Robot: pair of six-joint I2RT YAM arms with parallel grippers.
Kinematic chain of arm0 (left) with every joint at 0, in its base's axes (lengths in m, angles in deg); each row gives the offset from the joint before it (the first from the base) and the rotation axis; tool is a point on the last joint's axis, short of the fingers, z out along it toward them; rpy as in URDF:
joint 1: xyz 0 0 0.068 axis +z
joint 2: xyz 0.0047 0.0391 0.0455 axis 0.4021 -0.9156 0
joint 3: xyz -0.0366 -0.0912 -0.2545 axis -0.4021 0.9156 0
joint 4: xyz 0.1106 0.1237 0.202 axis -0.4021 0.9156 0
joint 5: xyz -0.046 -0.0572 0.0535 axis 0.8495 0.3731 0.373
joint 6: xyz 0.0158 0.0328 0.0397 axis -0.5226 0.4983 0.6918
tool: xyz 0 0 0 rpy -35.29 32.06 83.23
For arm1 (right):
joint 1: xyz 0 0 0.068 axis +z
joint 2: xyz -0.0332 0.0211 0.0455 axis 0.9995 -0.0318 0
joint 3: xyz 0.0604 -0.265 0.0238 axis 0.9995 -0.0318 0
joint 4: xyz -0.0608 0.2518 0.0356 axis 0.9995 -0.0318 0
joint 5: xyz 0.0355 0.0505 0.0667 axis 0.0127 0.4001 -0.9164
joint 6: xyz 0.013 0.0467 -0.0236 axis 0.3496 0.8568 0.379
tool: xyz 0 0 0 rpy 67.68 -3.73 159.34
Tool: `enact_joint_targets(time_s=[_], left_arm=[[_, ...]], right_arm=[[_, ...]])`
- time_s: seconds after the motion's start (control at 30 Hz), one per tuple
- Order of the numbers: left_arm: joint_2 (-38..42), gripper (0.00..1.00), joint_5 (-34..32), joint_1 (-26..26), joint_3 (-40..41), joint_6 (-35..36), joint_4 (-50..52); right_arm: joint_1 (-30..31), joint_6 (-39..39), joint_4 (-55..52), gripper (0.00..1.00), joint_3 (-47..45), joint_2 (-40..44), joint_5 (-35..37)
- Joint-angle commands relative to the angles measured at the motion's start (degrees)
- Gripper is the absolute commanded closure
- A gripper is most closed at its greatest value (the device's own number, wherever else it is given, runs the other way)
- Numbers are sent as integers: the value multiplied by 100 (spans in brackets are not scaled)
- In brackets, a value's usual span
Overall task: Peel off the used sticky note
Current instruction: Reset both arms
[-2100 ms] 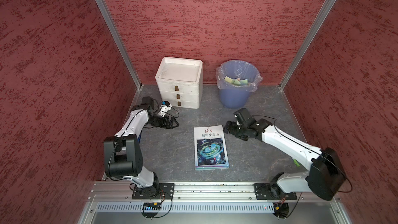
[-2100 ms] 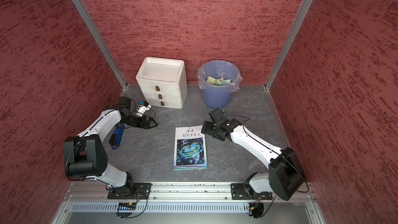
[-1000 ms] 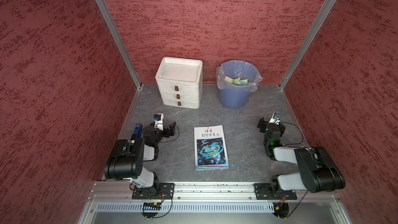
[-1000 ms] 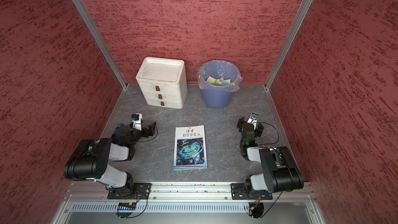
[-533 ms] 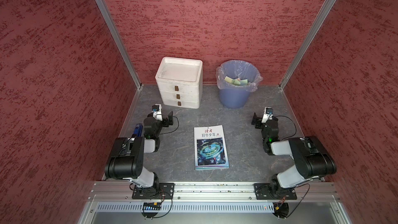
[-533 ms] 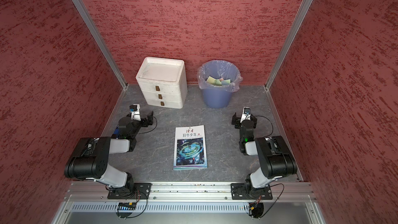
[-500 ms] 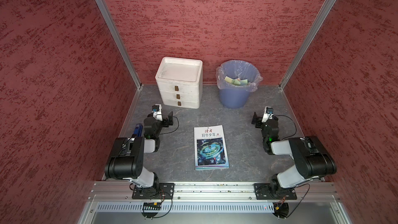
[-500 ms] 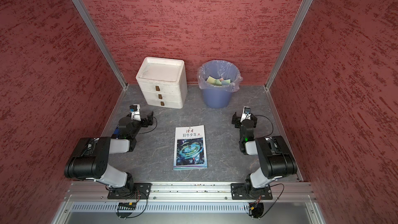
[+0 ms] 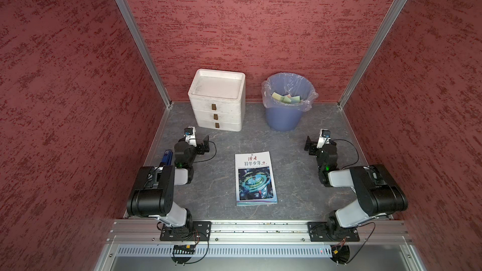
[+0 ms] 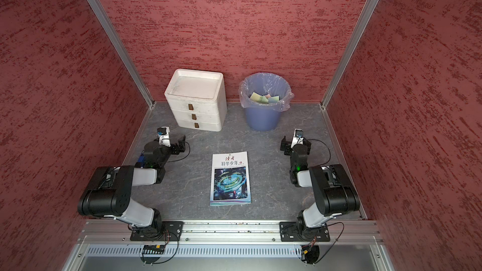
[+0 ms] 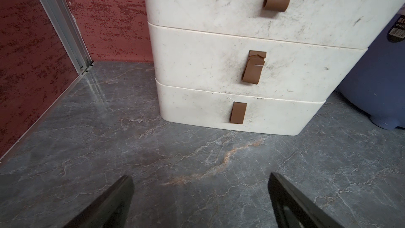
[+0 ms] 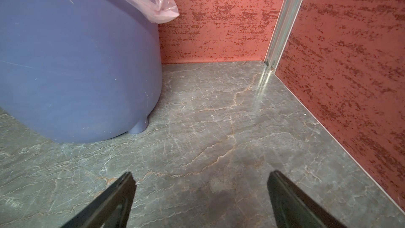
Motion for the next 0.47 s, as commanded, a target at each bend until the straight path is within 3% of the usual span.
enact_joint_targets(time_s=[0.0, 0.43], left_arm=[[37, 0, -31, 22, 10, -36, -4], [37, 0, -115, -24, 19, -23, -5]], right_arm=[[-50, -27, -26, 1, 48, 49, -88], [-49, -27, -28, 1, 47, 50, -91]])
